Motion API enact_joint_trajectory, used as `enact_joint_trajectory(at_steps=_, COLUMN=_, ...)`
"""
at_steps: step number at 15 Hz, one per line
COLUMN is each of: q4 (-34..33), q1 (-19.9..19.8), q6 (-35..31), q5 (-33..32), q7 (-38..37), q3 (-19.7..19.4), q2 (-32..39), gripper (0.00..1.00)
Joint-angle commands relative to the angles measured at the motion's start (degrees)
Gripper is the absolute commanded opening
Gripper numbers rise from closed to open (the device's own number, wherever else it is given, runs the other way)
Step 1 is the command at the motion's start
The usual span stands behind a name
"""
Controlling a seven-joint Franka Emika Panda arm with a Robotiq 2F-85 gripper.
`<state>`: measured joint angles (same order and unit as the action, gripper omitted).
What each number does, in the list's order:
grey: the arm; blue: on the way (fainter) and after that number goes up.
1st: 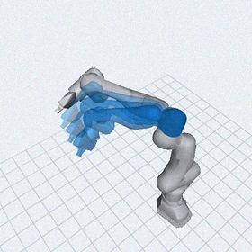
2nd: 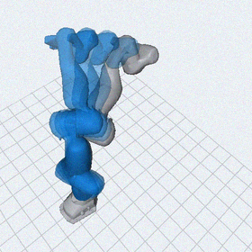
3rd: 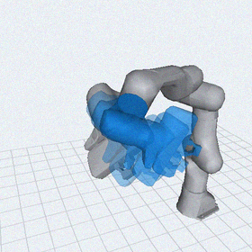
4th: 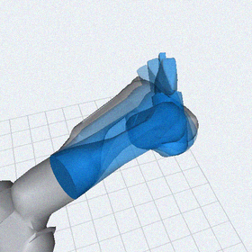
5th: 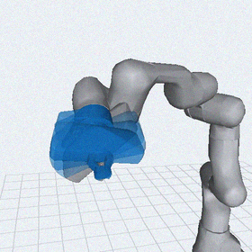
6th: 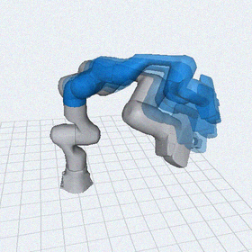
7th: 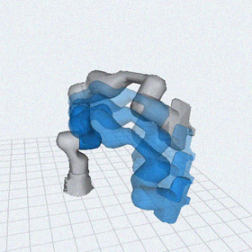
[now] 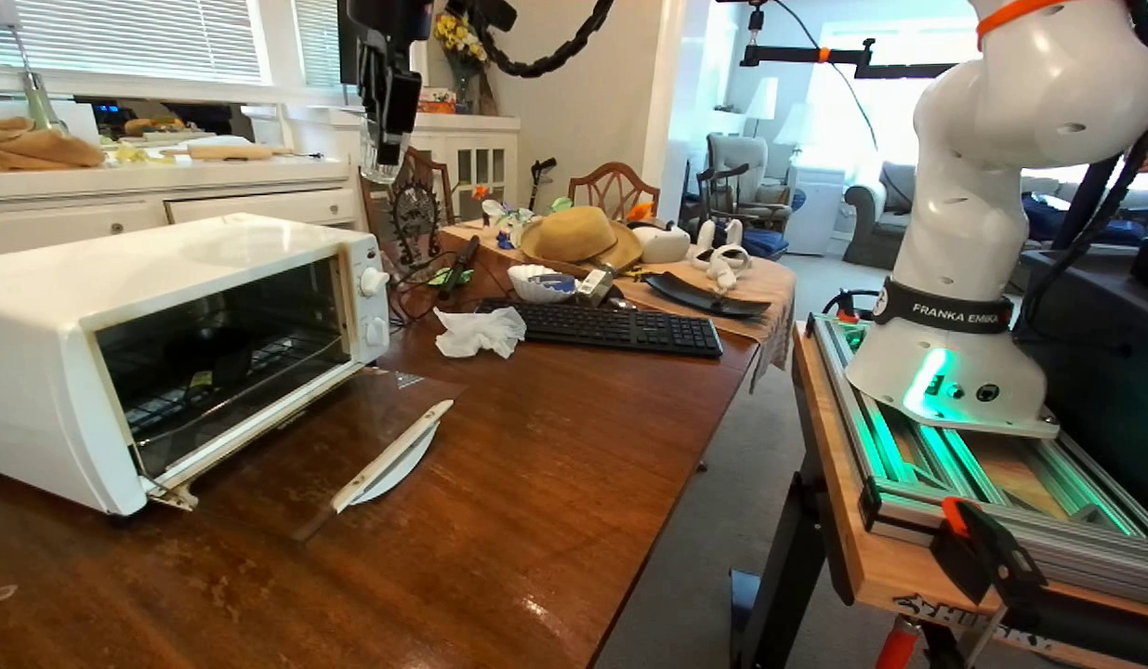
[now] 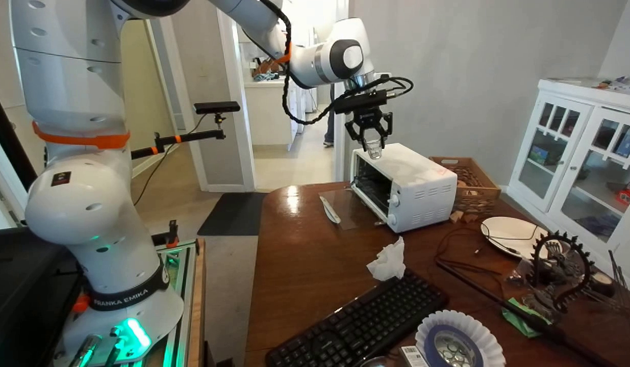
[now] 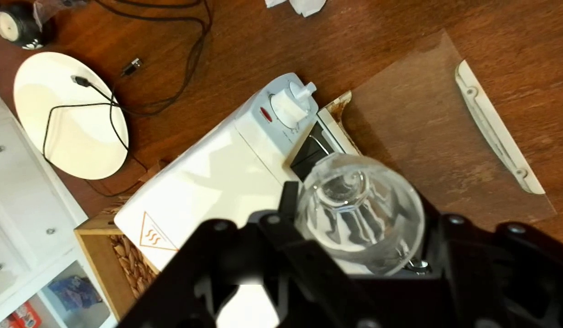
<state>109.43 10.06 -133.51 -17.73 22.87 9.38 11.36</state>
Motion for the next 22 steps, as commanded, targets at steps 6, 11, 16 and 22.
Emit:
enact_joint_trajectory(at_steps=6, q4=-24.51, q1=-0.89, q6=18.73, q5=7.64, q7=7.0, q3=0.71, q2=10.97, gripper=0.3)
enact_joint_trajectory(at_steps=11, q4=-39.16, q1=0.42, q6=23.79, q5=7.76, q7=5.26, q3=0.4, q2=22.02, gripper=0.3)
enact_joint_trajectory(at_steps=16, q4=-47.55, q1=1.78, q6=21.12, q5=7.59, q7=4.17, q3=0.13, q2=30.35, gripper=0.3)
enact_joint_trajectory(at_steps=22, q4=-51.41, q1=2.68, q6=20.3, q5=7.27, q7=-0.55, q3=-0.84, q2=34.77, gripper=0.3)
